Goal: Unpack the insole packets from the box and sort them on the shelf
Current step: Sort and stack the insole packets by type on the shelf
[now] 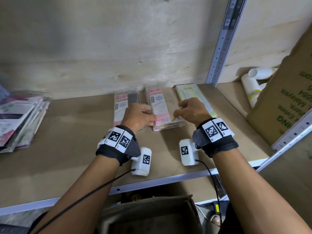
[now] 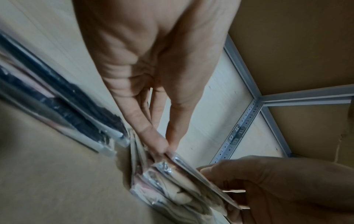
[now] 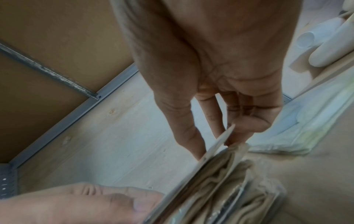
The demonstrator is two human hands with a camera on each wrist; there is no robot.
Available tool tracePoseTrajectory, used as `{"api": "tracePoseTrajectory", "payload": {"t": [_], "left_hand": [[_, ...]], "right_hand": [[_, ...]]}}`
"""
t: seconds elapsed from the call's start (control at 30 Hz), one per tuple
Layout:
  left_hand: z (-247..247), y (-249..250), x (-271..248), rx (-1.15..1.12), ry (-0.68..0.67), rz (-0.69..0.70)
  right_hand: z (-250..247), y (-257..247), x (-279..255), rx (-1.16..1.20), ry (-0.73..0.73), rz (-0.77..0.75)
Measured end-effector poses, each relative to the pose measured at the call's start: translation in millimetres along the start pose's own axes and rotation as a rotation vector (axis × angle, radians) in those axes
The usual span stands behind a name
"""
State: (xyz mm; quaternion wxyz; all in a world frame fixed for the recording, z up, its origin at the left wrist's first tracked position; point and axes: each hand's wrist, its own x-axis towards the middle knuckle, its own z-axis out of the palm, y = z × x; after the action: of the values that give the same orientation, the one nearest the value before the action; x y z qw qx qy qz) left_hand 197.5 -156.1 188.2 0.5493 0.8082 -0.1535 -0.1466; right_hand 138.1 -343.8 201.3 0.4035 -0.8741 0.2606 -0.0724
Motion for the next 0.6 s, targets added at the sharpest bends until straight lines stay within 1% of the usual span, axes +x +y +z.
{"api": "tracePoseTrajectory", "payload": {"t": [0.13, 0.37, 0.47, 0.6], "left_hand": [[0, 2, -2, 0.024, -0.011, -0.002], [-1, 3, 0, 0.048, 0.006, 0.002], [-7, 3, -2, 0.067, 0.100, 0.034], [-38, 3, -8, 0.021, 0.234, 0.067]], "right_hand": [[1, 0, 0, -0.011, -0.013, 0.008], [0, -2, -3, -0.006, -0.024, 0.025], [-5, -8, -5, -0.010, -0.005, 0.011], [-13, -27, -13, 0.020, 0.159, -0.103]]}}
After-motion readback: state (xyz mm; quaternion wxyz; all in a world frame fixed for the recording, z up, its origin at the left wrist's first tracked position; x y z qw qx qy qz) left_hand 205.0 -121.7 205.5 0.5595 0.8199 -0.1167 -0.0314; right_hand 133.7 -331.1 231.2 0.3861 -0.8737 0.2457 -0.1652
